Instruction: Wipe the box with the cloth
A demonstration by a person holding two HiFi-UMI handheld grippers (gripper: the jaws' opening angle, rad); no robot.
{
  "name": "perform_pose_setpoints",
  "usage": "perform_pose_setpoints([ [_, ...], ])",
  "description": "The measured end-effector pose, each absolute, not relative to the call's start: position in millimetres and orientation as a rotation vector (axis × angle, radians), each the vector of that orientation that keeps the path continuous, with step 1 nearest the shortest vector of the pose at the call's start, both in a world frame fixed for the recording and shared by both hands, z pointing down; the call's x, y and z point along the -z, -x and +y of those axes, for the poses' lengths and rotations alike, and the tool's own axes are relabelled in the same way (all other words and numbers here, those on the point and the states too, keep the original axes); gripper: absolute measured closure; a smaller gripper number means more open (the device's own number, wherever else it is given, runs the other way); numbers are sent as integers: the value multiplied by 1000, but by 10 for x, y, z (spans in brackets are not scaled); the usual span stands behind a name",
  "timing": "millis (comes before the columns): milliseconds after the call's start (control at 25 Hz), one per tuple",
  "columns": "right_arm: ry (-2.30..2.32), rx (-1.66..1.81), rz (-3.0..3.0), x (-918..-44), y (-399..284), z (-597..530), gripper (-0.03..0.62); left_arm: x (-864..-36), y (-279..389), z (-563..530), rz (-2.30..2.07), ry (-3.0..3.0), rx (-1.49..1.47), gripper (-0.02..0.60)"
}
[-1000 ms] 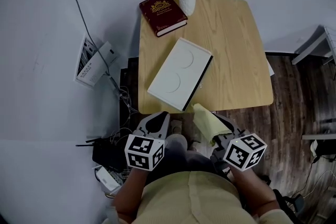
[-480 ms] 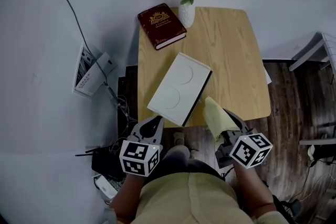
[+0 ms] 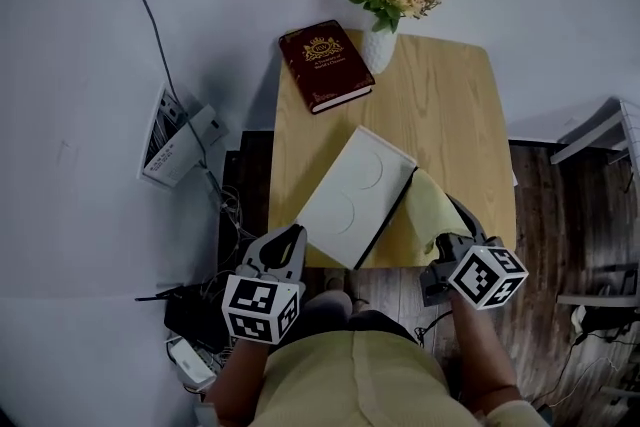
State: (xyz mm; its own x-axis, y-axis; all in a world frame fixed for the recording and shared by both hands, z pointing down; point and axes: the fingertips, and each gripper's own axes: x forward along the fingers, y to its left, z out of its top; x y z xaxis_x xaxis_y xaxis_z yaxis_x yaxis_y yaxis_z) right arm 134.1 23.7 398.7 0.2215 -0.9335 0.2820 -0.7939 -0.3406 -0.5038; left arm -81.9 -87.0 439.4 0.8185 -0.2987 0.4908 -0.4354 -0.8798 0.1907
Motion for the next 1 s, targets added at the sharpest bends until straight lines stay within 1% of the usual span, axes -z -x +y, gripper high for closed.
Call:
perform_pose_setpoints([
  [240, 2312, 690, 1636, -3810, -1699, -40, 563, -4455, 889, -1020, -580, -2693, -683, 555],
  [600, 2289, 737, 1783, -3938, -1985, -291, 563, -4509, 881, -1058, -787, -2585, -686, 555],
  [840, 2220, 741, 2010, -4005, -2155, -517, 563, -4556, 921, -980, -1003, -2480, -650, 554],
  [1000, 2113, 731, 2248, -4076, -2090, -749, 563, -4571, 938, -878, -1122, -2417, -632, 555],
])
